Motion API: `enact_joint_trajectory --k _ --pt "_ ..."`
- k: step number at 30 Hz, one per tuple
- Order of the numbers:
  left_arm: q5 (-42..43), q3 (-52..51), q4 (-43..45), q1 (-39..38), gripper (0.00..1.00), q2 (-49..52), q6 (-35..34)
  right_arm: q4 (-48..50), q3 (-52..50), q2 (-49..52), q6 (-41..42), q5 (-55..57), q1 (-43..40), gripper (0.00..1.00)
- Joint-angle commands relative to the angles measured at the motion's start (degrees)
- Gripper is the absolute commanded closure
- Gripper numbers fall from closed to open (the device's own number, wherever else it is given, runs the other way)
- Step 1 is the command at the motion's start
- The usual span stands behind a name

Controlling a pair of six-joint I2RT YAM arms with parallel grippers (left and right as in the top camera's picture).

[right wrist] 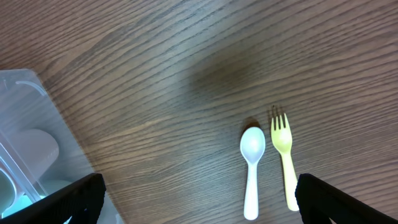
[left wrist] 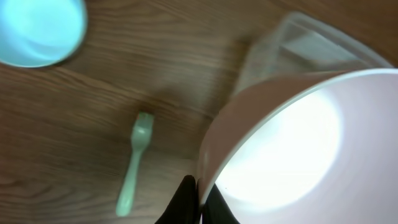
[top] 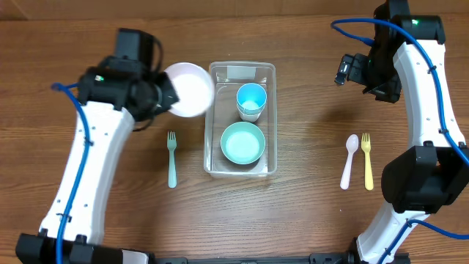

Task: Pack container
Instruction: 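Carry pink bowl over the container, lower onto green bowl, release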

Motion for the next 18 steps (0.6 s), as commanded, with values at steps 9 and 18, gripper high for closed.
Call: enact_joint_trajectory --k 9,18 --pt "-0.4 -1.3 -0.3 -18.2 0.87 1.4 4.0 0.2 1.3 -2.3 -0.1 0.5 0.0 0.0" --pt "-0.2 -4.1 2.5 -20.6 0.95 7.9 3.8 0.2 1.3 -2.3 -0.1 0.5 0.0 0.0"
